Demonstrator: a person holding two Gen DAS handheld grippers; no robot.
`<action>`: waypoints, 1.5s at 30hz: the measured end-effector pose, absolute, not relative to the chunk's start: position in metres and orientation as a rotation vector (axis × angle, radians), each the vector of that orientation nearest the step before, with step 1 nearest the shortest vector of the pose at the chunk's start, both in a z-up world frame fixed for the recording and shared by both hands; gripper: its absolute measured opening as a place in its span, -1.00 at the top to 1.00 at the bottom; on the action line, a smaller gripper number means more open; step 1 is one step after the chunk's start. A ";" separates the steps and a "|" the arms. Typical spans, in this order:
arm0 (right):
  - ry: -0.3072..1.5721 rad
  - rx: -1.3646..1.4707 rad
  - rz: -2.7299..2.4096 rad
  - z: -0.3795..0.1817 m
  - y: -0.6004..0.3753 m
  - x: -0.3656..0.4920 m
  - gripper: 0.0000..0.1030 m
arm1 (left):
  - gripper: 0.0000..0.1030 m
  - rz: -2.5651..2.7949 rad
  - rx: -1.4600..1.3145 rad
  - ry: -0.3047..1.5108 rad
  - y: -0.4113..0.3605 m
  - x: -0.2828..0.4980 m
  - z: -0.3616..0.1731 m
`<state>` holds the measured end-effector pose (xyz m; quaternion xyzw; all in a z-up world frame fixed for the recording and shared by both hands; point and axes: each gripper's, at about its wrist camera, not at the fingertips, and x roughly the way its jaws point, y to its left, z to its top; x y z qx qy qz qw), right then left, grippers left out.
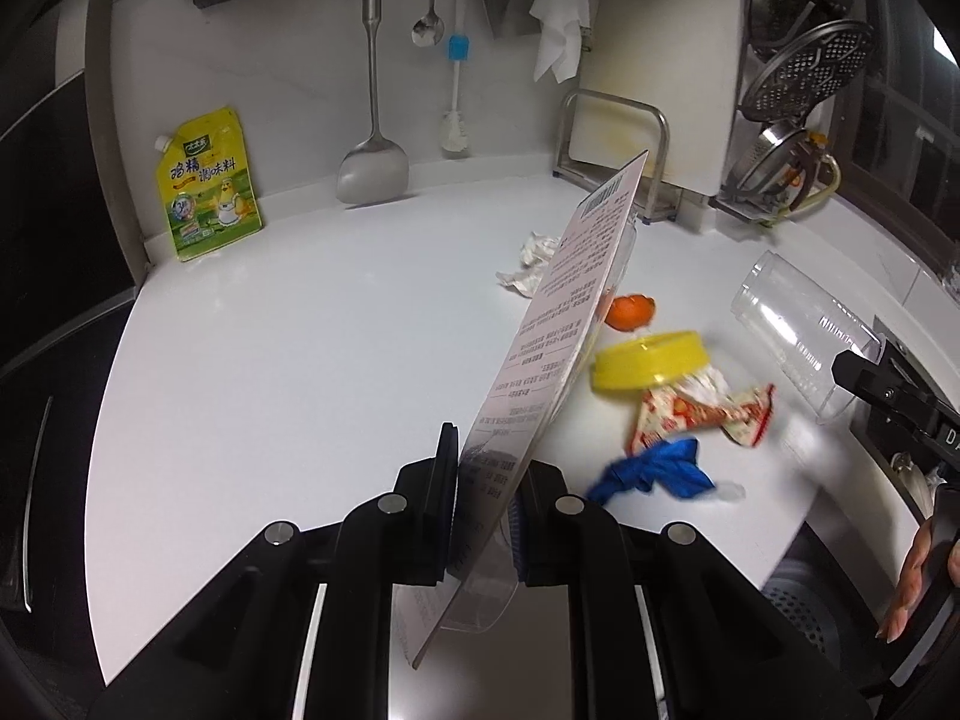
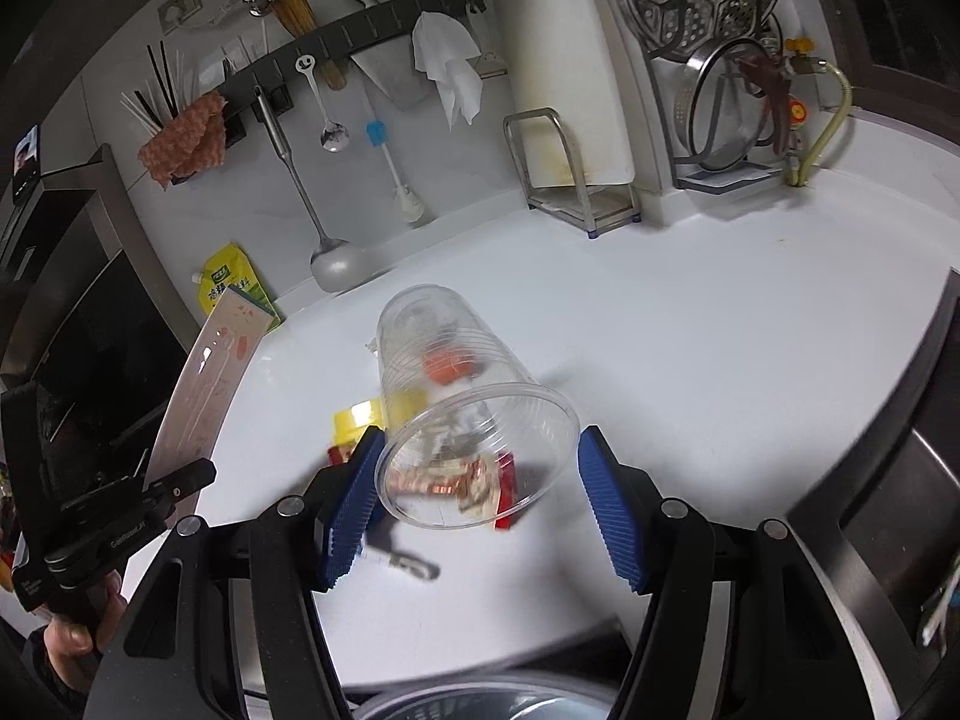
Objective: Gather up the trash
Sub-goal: 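Carry the receipt and cup over the trash bin with both tools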
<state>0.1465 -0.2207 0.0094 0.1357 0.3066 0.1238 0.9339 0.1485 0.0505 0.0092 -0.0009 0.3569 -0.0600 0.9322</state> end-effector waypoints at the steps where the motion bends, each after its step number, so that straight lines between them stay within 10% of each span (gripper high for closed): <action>1: 0.622 0.283 0.250 0.010 -0.221 0.138 -0.23 | 0.70 -0.124 -0.003 0.730 0.050 0.142 0.009; 45: 0.591 0.324 0.076 -0.040 -0.240 -0.098 -0.23 | 0.70 -0.203 0.047 0.750 -0.031 -0.044 -0.036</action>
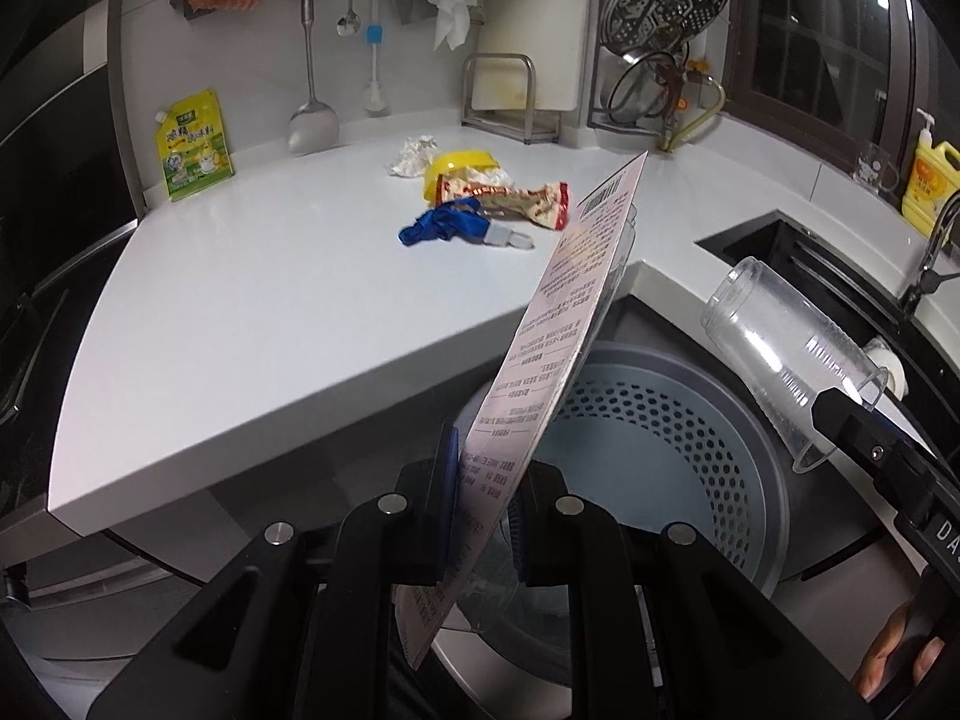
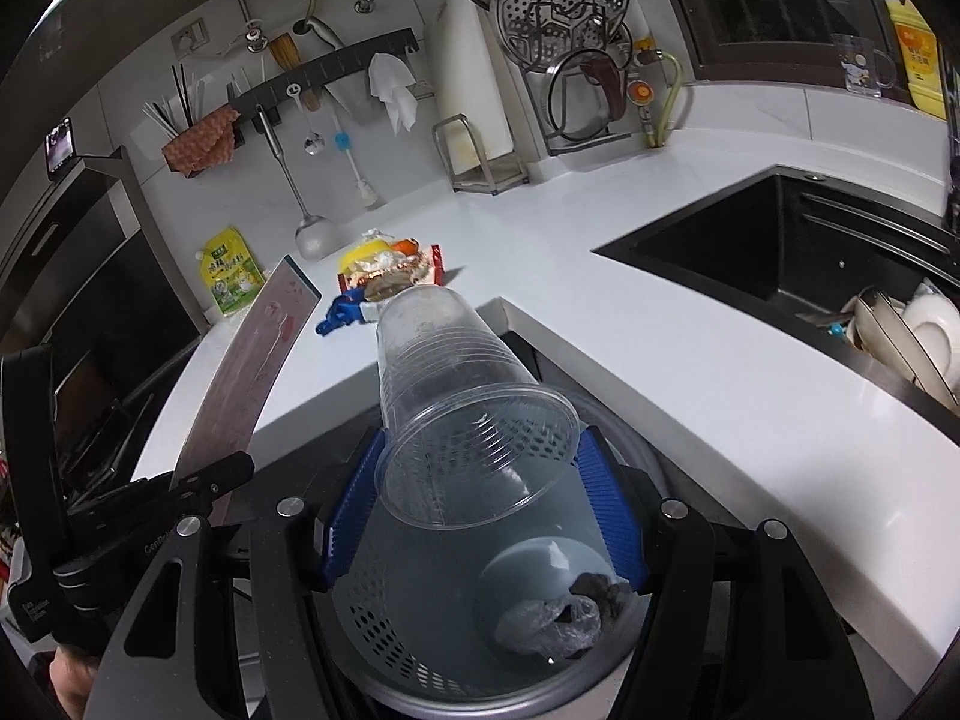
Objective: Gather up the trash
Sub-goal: 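Carry the receipt and cup over the trash bin with both tools, then open both tools to drop the receipt and cup into the bin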
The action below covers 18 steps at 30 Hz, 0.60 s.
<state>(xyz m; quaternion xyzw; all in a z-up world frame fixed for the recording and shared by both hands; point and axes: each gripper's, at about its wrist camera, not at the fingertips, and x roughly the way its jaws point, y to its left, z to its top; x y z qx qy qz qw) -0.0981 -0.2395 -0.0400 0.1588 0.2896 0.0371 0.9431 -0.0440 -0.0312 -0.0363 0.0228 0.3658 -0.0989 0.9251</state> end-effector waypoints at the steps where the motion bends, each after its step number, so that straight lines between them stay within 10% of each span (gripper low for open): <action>1: 0.595 0.319 0.067 -0.042 -0.240 -0.100 -0.23 | 0.70 -0.208 0.049 0.757 -0.033 -0.045 -0.038; 18: 0.681 0.300 0.042 -0.078 -0.240 -0.111 -0.23 | 0.70 -0.241 0.104 0.881 -0.061 -0.050 -0.080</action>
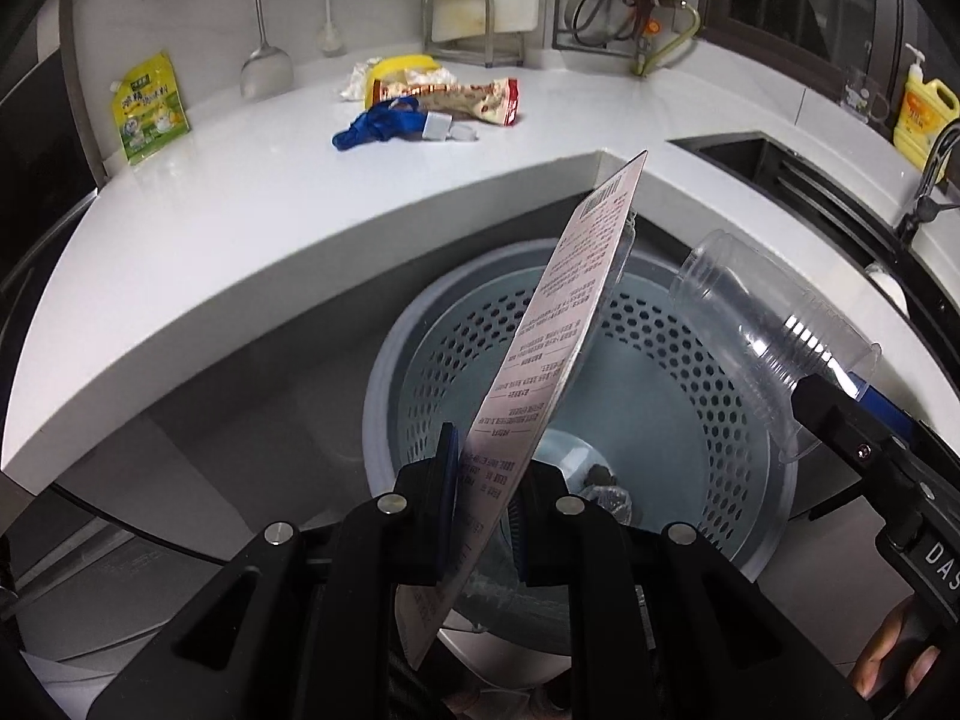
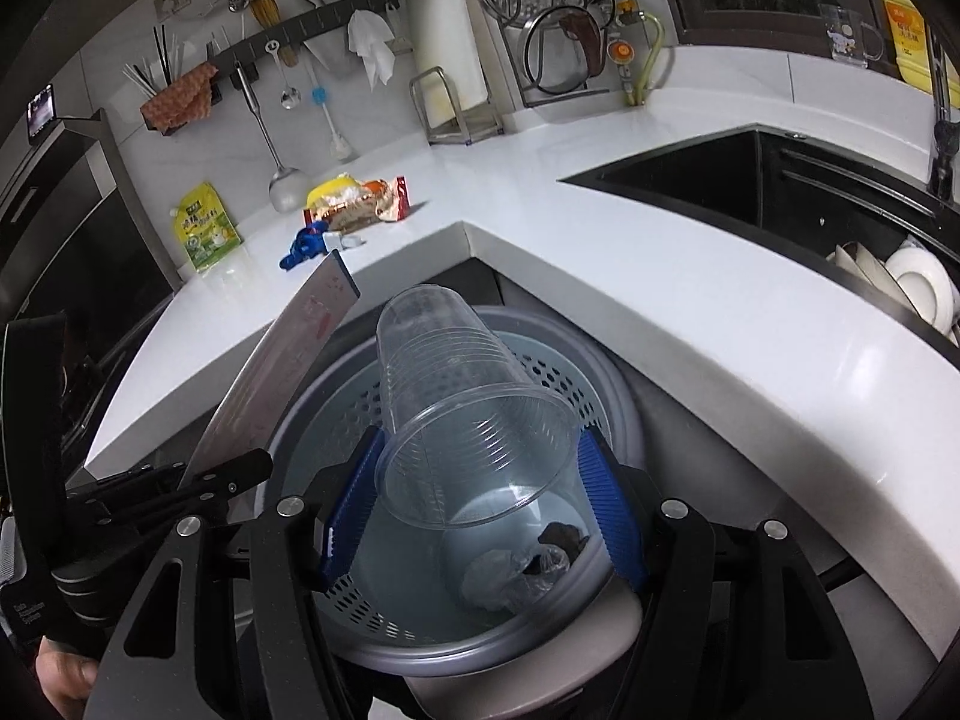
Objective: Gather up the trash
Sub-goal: 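Open both tools to drop the receipt and cup into the bin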
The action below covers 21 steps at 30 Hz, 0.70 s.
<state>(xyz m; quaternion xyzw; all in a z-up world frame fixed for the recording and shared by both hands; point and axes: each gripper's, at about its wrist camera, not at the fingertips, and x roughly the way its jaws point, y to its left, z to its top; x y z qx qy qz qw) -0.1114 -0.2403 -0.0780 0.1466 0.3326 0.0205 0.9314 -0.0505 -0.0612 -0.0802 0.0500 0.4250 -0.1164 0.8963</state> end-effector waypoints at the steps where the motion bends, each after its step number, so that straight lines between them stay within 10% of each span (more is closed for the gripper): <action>1: 0.684 0.301 0.041 -0.079 -0.240 -0.111 -0.23 | 0.70 -0.239 0.104 0.885 -0.061 -0.050 -0.082; 21: 0.771 0.307 0.033 -0.102 -0.241 -0.098 -0.23 | 0.60 -0.211 0.118 0.959 -0.062 -0.041 -0.104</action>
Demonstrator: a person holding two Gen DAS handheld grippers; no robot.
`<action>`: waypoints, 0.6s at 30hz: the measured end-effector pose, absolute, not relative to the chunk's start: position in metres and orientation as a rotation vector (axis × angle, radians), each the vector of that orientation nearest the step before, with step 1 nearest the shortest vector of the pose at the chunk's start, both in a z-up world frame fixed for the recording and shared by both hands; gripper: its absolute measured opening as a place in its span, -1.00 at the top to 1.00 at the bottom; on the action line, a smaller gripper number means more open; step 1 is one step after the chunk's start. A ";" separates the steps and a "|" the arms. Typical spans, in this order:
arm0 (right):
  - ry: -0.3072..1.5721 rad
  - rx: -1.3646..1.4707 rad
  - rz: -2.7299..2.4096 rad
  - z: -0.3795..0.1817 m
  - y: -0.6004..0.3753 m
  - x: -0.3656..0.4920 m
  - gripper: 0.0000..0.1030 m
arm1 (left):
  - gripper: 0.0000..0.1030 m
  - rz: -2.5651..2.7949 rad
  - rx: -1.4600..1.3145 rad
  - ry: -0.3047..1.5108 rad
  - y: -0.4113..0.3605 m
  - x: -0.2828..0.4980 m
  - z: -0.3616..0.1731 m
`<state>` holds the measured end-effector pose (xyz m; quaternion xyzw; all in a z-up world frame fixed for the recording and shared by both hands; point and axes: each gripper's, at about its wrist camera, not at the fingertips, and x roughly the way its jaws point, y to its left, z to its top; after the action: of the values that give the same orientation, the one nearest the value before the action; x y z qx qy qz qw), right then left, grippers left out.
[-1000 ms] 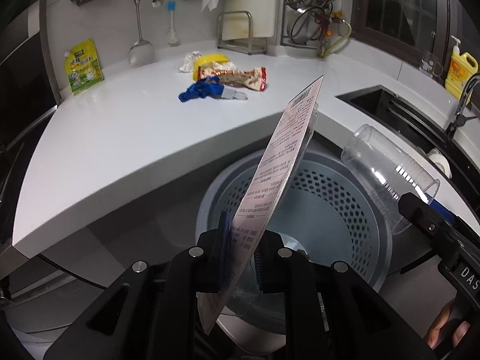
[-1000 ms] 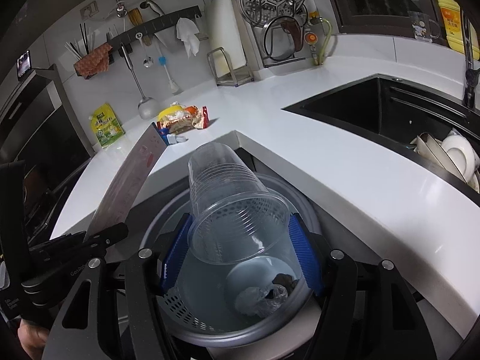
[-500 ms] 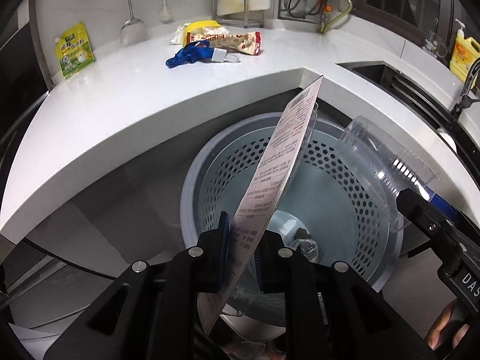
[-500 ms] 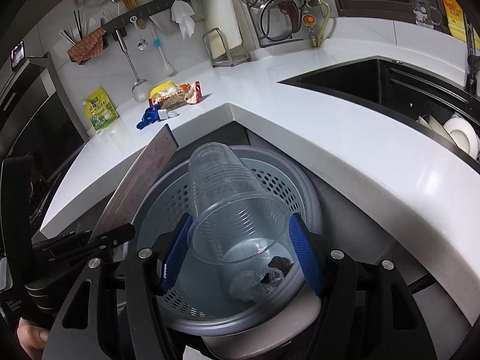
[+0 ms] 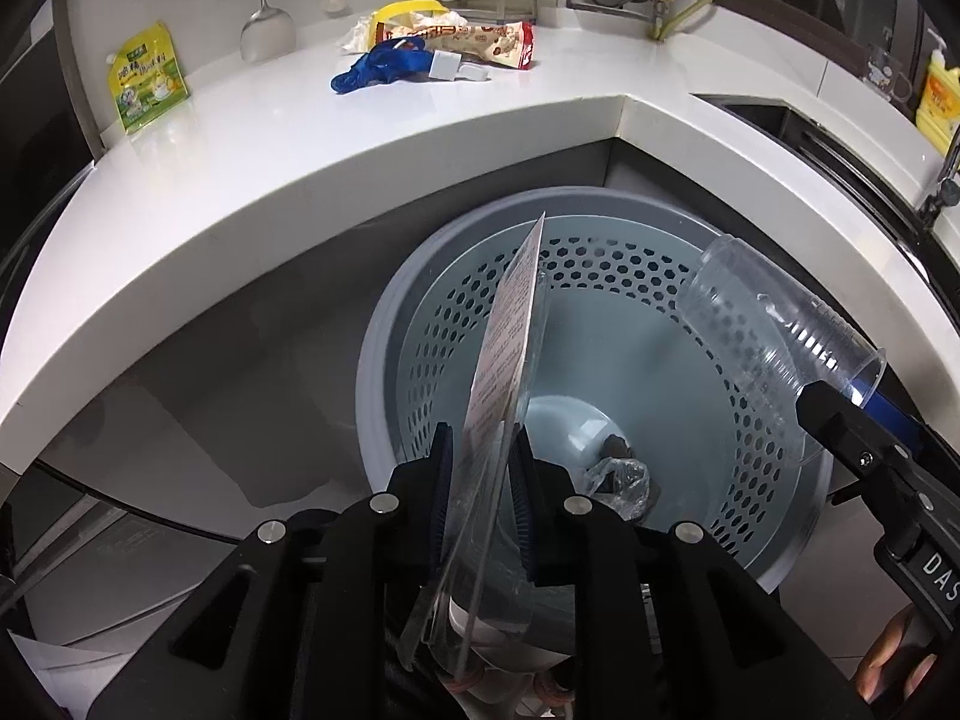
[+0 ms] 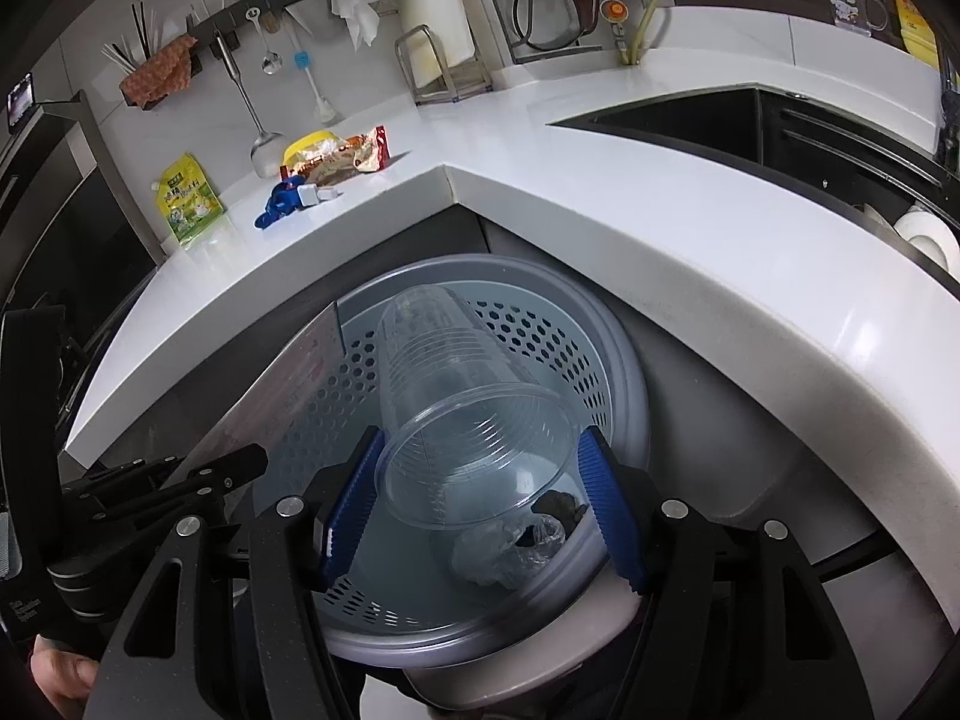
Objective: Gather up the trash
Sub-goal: 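Open both tools to drop the receipt and cup into the bin, then move both tools back toward the items on the counter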
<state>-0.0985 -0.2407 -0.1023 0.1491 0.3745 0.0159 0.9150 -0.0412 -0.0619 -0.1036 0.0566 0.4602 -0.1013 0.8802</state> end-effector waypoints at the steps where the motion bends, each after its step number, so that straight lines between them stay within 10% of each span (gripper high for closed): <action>1: 0.776 0.307 0.033 -0.103 -0.240 -0.098 -0.23 | 0.60 -0.210 0.119 0.958 -0.062 -0.041 -0.103; 10: 0.785 0.308 0.034 -0.106 -0.239 -0.097 -0.25 | 0.51 -0.215 0.109 0.959 -0.060 -0.040 -0.103; 15: 0.775 0.322 0.042 -0.105 -0.241 -0.099 -0.33 | -0.10 -0.208 0.095 0.937 -0.058 -0.042 -0.099; 18: 0.771 0.325 0.044 -0.104 -0.241 -0.100 -0.33 | -0.13 -0.203 0.097 0.922 -0.058 -0.043 -0.096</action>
<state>-0.1004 -0.2412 -0.1042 0.1576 0.3741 0.0214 0.9136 -0.0426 -0.0581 -0.0959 0.0469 0.4440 -0.0977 0.8894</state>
